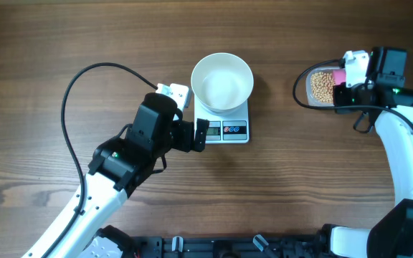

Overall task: Scoop item into bowl and weigh 150g on scale
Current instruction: 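Dip the pink scoop into the soybeans with the right gripper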

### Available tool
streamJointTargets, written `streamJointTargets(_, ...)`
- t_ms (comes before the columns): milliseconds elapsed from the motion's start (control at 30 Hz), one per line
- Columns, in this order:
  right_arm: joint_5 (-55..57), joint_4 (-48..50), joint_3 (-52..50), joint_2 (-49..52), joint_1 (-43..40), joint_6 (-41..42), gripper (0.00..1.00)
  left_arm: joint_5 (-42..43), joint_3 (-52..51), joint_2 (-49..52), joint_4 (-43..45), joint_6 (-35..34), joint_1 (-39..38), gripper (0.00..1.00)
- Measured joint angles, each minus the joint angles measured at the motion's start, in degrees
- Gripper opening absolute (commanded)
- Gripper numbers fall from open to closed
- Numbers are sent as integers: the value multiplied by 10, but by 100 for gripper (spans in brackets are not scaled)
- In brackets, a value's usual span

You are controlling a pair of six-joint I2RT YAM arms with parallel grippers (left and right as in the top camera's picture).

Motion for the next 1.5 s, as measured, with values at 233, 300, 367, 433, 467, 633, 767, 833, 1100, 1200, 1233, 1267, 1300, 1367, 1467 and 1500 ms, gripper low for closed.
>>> streamJointTargets(233,-22,-5,0,0,0,0,4,0,0,0,0,0,0,100)
streamJointTargets(300,-32,-5,0,0,-2,0,4,0,0,0,0,0,0,100)
streamJointTargets(367,-44,-5,-1,0,-7,0,4,0,0,0,0,0,0,100)
streamJointTargets(433,-52,-5,-1,0,-14,1,4,0,0,0,0,0,0,100)
streamJointTargets(467,-57,-5,-1,0,-22,7,4,0,0,0,0,0,0,100)
streamJointTargets(633,-81,-5,-1,0,-43,18,4,0,0,0,0,0,0,100)
streamJointTargets(767,-112,-8,-2,0,-52,25,4,0,0,0,0,0,0,100)
streamJointTargets(833,-123,-9,-5,0,-53,35,4,0,0,0,0,0,0,100)
streamJointTargets(1100,-131,-9,-6,0,-53,65,4,0,0,0,0,0,0,100)
streamJointTargets(1200,-132,-7,-7,0,-53,78,4,0,0,0,0,0,0,100)
streamJointTargets(1233,-132,-7,-7,0,-53,83,4,0,0,0,0,0,0,100)
streamJointTargets(1267,-132,-6,-7,0,-53,85,4,0,0,0,0,0,0,100)
streamJointTargets(1300,-132,-6,-7,0,-53,87,4,0,0,0,0,0,0,100)
streamJointTargets(1367,-132,-5,-7,0,-53,94,4,0,0,0,0,0,0,100)
streamJointTargets(1467,-132,-5,-7,0,-53,114,4,0,0,0,0,0,0,100)
streamJointTargets(1500,-132,-5,-7,0,-53,119,4,0,0,0,0,0,0,100)
